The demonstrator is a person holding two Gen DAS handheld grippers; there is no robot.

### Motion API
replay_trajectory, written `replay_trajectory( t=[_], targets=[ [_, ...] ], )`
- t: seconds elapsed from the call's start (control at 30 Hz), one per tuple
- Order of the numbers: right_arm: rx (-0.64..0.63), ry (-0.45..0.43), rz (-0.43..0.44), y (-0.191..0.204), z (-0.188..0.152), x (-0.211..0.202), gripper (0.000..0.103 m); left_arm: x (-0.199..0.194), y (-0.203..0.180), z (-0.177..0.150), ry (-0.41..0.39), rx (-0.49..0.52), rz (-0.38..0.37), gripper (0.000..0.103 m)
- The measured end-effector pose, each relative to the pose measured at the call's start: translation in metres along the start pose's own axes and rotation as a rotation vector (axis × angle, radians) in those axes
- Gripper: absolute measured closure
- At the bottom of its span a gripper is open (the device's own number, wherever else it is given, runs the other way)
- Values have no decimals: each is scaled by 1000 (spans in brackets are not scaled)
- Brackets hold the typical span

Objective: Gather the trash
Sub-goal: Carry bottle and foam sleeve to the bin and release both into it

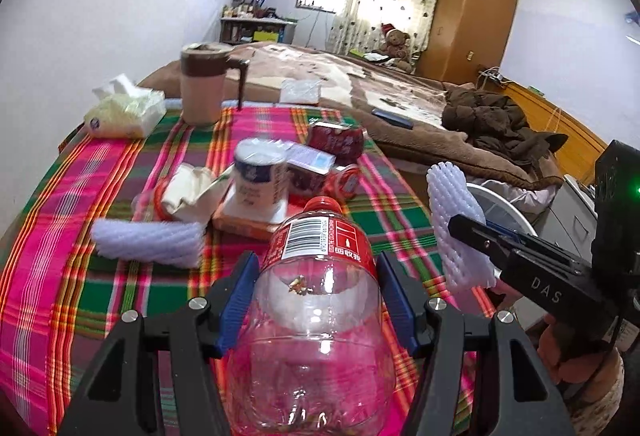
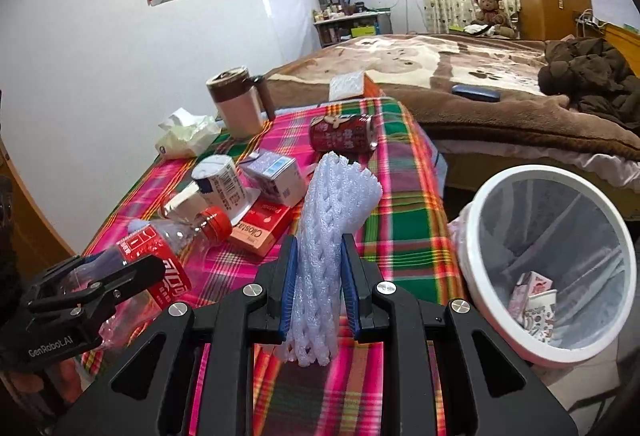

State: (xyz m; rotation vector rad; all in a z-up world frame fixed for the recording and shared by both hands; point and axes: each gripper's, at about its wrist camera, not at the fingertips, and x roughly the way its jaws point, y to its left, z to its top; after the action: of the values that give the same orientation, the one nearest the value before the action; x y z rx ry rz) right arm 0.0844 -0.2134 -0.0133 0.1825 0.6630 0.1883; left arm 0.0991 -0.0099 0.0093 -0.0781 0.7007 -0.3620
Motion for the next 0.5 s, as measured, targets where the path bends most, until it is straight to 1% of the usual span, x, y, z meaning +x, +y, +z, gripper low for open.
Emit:
replay_trajectory(
  t=[0.5],
  targets=[
    [62, -72, -114, -59, 10, -34, 81, 23, -73, 28, -24, 116, -98, 40]
  ],
)
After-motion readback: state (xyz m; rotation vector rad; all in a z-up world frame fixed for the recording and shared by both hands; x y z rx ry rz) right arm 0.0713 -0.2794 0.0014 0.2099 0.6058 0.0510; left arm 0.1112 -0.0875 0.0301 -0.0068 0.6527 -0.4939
